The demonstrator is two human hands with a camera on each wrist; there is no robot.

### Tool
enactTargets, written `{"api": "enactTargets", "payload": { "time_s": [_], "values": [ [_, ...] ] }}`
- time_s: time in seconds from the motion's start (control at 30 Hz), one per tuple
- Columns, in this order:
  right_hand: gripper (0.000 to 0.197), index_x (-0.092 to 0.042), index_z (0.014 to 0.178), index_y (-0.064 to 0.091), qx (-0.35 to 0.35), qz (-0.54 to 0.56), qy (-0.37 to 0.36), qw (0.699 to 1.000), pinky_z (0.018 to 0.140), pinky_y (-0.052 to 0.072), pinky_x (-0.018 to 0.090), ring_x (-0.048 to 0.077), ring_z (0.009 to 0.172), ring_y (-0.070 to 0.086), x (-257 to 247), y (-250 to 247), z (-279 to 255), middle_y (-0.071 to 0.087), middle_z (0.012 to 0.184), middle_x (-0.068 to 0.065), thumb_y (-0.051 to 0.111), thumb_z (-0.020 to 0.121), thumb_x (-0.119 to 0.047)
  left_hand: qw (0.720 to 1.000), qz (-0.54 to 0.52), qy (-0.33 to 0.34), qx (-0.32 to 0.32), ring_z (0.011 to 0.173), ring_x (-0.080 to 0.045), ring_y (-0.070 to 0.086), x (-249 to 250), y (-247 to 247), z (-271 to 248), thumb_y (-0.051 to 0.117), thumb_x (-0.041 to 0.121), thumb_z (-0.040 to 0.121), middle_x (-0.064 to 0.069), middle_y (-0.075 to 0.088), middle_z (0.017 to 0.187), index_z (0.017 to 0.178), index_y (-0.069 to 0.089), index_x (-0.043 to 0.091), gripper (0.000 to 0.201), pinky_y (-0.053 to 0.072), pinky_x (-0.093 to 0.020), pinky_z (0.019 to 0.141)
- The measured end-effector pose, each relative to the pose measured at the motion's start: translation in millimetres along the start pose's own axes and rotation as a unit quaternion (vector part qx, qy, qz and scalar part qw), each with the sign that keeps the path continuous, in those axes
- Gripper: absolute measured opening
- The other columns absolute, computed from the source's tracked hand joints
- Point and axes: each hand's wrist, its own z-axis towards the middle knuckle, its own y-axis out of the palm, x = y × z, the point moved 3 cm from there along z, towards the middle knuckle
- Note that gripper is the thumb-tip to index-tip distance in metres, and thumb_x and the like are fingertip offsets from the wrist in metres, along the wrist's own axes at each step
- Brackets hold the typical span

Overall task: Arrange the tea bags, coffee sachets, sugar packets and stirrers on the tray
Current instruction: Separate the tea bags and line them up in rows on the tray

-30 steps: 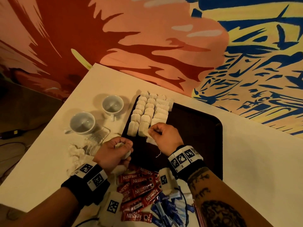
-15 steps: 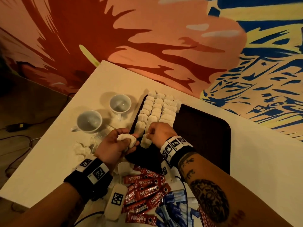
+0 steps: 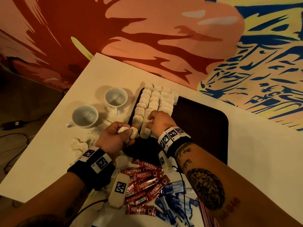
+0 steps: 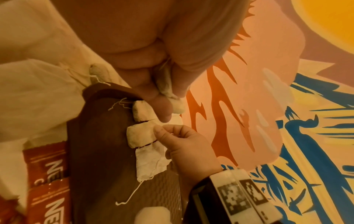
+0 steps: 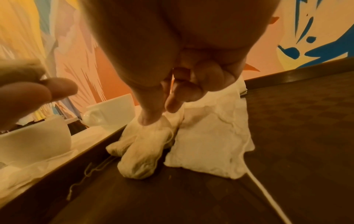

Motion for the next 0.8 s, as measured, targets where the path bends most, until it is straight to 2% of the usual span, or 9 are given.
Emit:
{"api": "enactTargets", "payload": {
  "time_s": [0.03,0.13,0.2,0.33,0.4,0.47,0.6,0.73,0.8],
  "values": [
    [0.022,-0.022,0.11,0.065,0.013,0.014,-0.004,1.0,0.068,0.05,0.026,0.017,0.09,0.062,-1.2,-2.1,-3.6,0.064,0.112,0.002,0.067,0.092,-0.035,1.0,0.006,-0.001,-0.001,0.087,-0.025,0.074,-0.1,0.6,0.3,0.061,0.003,0.094,-0.02,0.073,0.1,0.103,0.061,-0.001,0.009,0.059,-0.026,0.067],
    [0.019,-0.024,0.104,0.069,0.047,0.089,-0.048,0.994,0.084,0.053,0.032,0.016,0.095,0.064,-7.5,-5.9,-23.4,0.07,0.104,-0.003,0.061,0.095,-0.038,1.0,0.019,-0.002,-0.004,0.086,-0.022,0.074,0.5,4.9,0.1,0.067,0.004,0.091,-0.015,0.073,0.099,0.092,0.067,0.009,0.006,0.059,-0.025,0.067],
    [0.014,-0.026,0.1,0.071,0.046,0.182,-0.081,0.979,0.084,0.052,0.03,0.009,0.089,0.064,-13.8,-4.9,-44.2,0.07,0.096,-0.01,0.061,0.096,-0.035,1.0,0.019,-0.004,-0.004,0.076,-0.014,0.072,0.5,10.2,-1.9,0.068,0.004,0.089,-0.011,0.071,0.094,0.09,0.069,0.013,0.009,0.059,-0.023,0.064],
    [0.009,-0.03,0.1,0.071,0.04,0.287,-0.094,0.952,0.079,0.051,0.019,-0.003,0.086,0.063,-14.4,-3.2,-78.4,0.069,0.094,-0.016,0.069,0.092,-0.035,0.998,0.063,0.001,-0.016,0.078,-0.019,0.069,1.7,25.3,-10.2,0.073,0.005,0.085,-0.014,0.069,0.1,0.11,0.066,0.013,0.028,0.06,-0.025,0.061],
    [0.018,-0.028,0.101,0.071,0.045,0.289,-0.076,0.953,0.076,0.05,0.019,-0.001,0.086,0.065,-8.1,0.4,-83.9,0.07,0.094,-0.014,0.071,0.089,-0.041,0.998,0.063,0.007,-0.019,0.08,-0.022,0.069,2.2,31.4,-13.7,0.069,0.0,0.087,-0.018,0.067,0.103,0.116,0.061,0.006,0.03,0.061,-0.026,0.063],
    [0.023,-0.025,0.101,0.072,0.048,0.304,-0.056,0.95,0.073,0.051,0.022,0.001,0.082,0.066,1.3,3.5,-88.1,0.073,0.094,-0.01,0.073,0.087,-0.043,0.999,0.039,0.008,-0.021,0.083,-0.024,0.07,1.2,36.5,-17.3,0.068,0.001,0.088,-0.02,0.068,0.101,0.112,0.062,0.004,0.024,0.062,-0.029,0.067],
    [0.013,-0.022,0.096,0.073,0.063,0.329,-0.054,0.941,0.068,0.052,0.023,0.0,0.072,0.064,16.2,1.0,-99.3,0.074,0.087,-0.007,0.076,0.087,-0.032,0.999,0.032,0.007,-0.038,0.079,-0.018,0.073,-3.8,46.0,-23.5,0.069,0.014,0.09,-0.014,0.073,0.094,0.102,0.065,0.009,0.013,0.059,-0.027,0.066],
    [0.006,-0.024,0.087,0.069,0.08,0.368,-0.016,0.926,0.07,0.06,0.04,0.012,0.069,0.067,27.5,-0.7,-103.1,0.072,0.082,-0.004,0.073,0.09,-0.025,0.999,-0.003,-0.008,-0.044,0.086,-0.021,0.073,-7.8,53.1,-28.7,0.069,0.015,0.09,-0.013,0.073,0.096,0.1,0.062,0.007,0.015,0.061,-0.029,0.071],
    [0.008,-0.021,0.086,0.066,0.086,0.41,0.013,0.908,0.067,0.059,0.042,0.016,0.064,0.066,32.0,-1.6,-104.9,0.071,0.079,0.0,0.071,0.092,-0.022,0.998,-0.027,-0.017,-0.05,0.084,-0.022,0.072,-8.7,54.9,-30.6,0.066,0.013,0.091,-0.012,0.074,0.091,0.093,0.06,0.009,0.008,0.062,-0.032,0.073]
  ]
}}
